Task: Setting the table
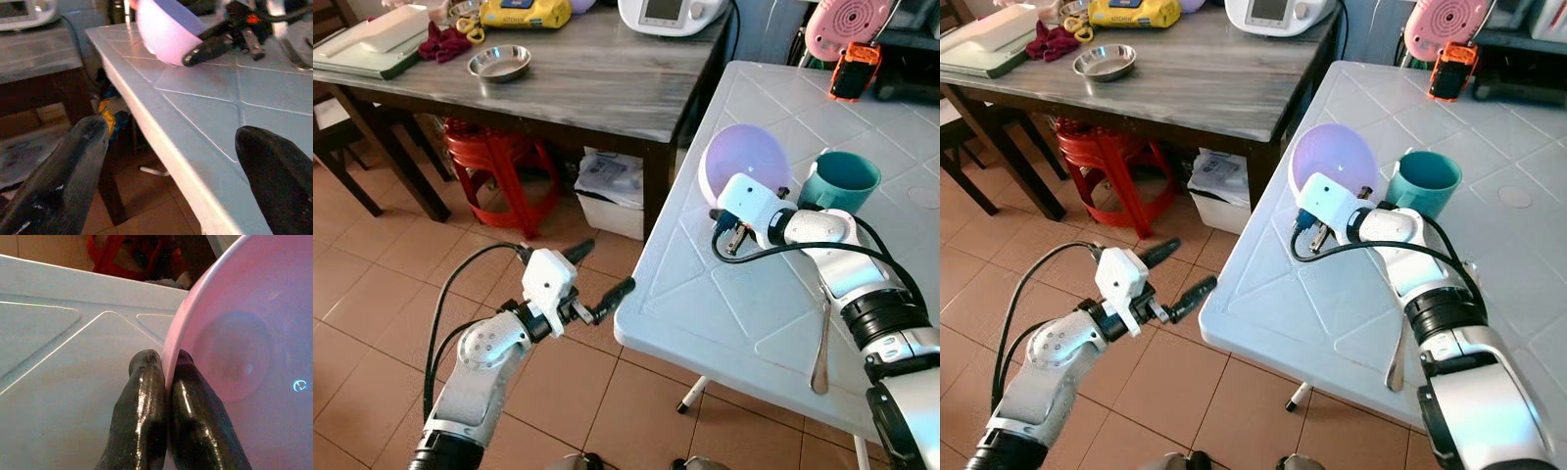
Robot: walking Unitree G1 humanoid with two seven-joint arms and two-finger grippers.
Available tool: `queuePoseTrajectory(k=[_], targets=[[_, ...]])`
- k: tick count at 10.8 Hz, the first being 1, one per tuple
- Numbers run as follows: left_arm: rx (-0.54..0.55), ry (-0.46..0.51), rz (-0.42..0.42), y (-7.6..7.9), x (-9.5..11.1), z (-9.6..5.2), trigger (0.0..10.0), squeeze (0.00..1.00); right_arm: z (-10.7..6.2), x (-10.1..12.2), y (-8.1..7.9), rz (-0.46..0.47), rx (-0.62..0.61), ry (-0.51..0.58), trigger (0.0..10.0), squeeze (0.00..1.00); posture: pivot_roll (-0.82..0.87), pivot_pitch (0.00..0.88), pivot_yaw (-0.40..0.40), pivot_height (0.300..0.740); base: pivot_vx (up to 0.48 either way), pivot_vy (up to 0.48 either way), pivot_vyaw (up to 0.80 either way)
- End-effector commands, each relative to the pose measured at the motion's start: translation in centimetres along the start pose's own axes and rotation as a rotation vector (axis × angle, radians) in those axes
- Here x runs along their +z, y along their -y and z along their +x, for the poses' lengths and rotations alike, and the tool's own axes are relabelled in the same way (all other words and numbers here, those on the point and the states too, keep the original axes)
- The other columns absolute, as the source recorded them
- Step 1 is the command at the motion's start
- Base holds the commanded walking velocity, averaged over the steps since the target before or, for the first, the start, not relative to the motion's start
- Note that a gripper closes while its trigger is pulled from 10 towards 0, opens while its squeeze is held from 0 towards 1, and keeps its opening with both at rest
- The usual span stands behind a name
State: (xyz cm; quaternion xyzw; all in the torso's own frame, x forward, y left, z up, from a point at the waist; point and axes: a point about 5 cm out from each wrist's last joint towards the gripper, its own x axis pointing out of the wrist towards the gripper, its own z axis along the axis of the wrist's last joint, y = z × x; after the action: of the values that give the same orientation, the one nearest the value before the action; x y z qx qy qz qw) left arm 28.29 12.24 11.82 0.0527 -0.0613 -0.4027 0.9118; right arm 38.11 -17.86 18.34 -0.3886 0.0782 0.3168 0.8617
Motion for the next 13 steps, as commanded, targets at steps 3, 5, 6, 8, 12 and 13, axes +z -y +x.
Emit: queuePoseTrajectory(k=[3,5,6,8,12,13], targets=[[-0.01,-0.005,0.011,-0.2,-0.4,-0.1,10.0,0.0,-0.8,1.7,-0.3,0.051,0.018,0.11,0.0,0.0,-0.1,0.109,0.067,0.74,0.0,0.0,0.0],[0.03,0.012,-0.009,-0.2,-0.5,0.0,10.0,0.0,-1.3,3.5,-1.4,0.114,0.051,0.233,0.0,0.0,-0.1,0.103,0.068,0.74,0.0,0.0,0.0],[0.029,0.014,-0.008,-0.2,-0.5,0.0,10.0,0.0,-1.4,3.5,-1.5,0.116,0.051,0.231,0.0,0.0,-0.1,0.103,0.068,0.74,0.0,0.0,0.0],[0.029,0.017,-0.007,-0.2,-0.5,0.0,10.0,0.0,-1.8,3.7,-1.6,0.126,0.052,0.226,0.0,0.0,-0.1,0.103,0.068,0.74,0.0,0.0,0.0],[0.579,0.052,-0.053,-4.4,0.2,-0.2,10.0,0.0,-4.2,6.3,-6.2,0.596,-0.361,0.52,10.0,0.0,-0.1,0.083,0.083,0.74,0.0,0.0,0.0],[0.555,0.038,-0.059,-3.7,-0.2,0.1,10.0,0.0,-4.2,6.1,-7.6,0.604,-0.395,0.488,10.0,0.0,-0.1,0.082,0.088,0.74,0.0,0.0,0.0]])
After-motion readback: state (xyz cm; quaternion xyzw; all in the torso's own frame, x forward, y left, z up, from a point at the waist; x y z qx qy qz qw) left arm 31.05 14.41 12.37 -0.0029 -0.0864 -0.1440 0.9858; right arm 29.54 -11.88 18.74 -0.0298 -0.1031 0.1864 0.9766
